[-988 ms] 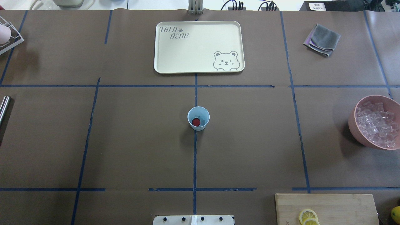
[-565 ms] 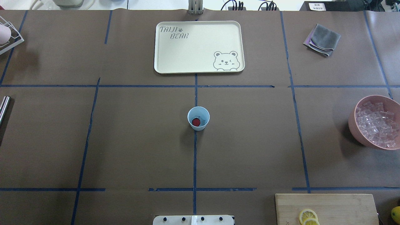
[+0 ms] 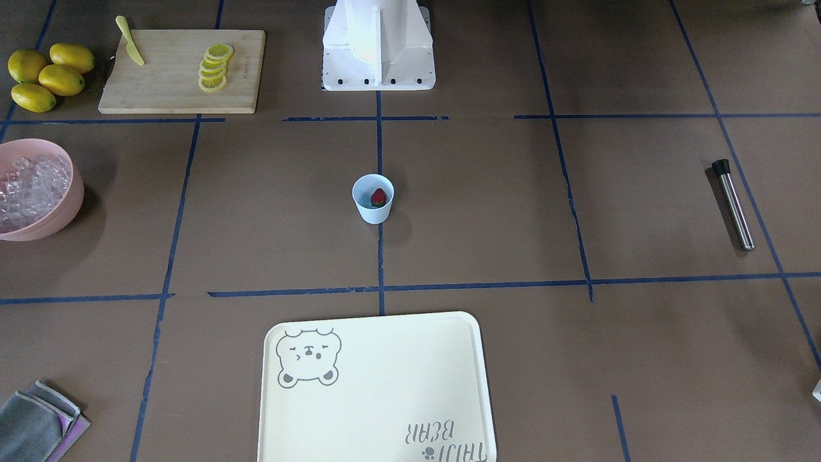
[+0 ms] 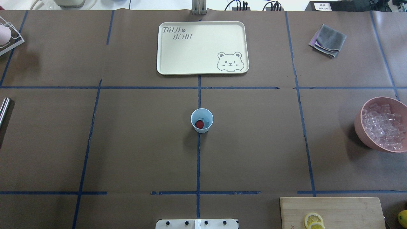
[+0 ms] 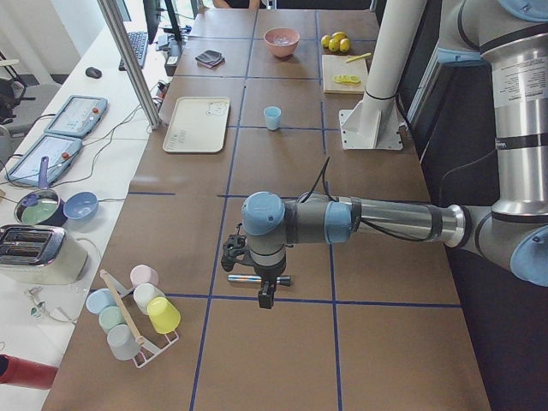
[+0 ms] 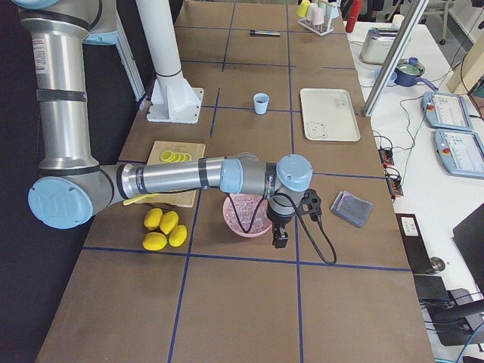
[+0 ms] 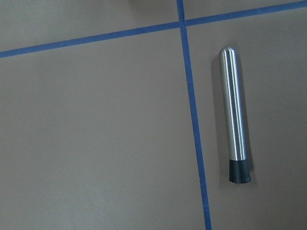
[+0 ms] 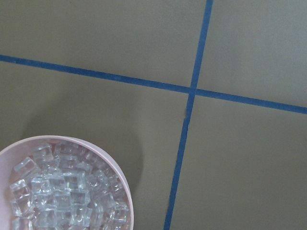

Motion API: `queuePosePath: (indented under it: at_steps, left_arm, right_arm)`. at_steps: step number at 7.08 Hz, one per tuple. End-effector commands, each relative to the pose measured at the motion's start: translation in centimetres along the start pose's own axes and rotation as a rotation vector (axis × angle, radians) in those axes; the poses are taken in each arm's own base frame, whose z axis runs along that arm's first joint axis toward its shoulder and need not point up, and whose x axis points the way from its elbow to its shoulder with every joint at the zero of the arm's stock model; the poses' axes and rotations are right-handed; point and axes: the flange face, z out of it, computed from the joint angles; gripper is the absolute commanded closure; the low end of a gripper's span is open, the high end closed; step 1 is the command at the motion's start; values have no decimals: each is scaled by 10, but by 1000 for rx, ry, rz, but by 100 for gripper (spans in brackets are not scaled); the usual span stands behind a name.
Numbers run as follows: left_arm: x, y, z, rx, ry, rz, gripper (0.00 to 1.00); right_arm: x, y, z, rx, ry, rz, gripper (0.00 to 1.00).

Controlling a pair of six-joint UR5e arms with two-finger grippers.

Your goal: Mash ice and strawberries in cup

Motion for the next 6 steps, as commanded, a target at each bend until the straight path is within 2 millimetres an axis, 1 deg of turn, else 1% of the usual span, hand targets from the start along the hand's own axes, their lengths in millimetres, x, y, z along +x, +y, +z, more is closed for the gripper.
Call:
queuePosePath:
  at_steps: [1, 2, 3, 4, 5, 6]
  left_arm:
    - [4, -1, -1, 0, 2, 13, 0]
    - [2, -3, 4, -5, 5, 12, 0]
    - [7, -8, 8, -13, 5, 27, 0]
    - [9, -7, 7, -14, 6, 28, 0]
    - [11, -8, 15, -31, 8, 38, 0]
    - [18, -11, 13, -28, 7, 55, 0]
  right_arm:
    - [-1, 1, -1, 2, -10, 7, 0]
    - [3, 1, 2, -4, 0, 16, 0]
    - [2, 0, 1, -1, -4, 8, 0]
    - [-1, -3, -1, 3, -3, 10, 0]
    - [-2, -13, -5, 8, 4, 3, 0]
    - [-6, -21, -8, 14, 2, 31, 0]
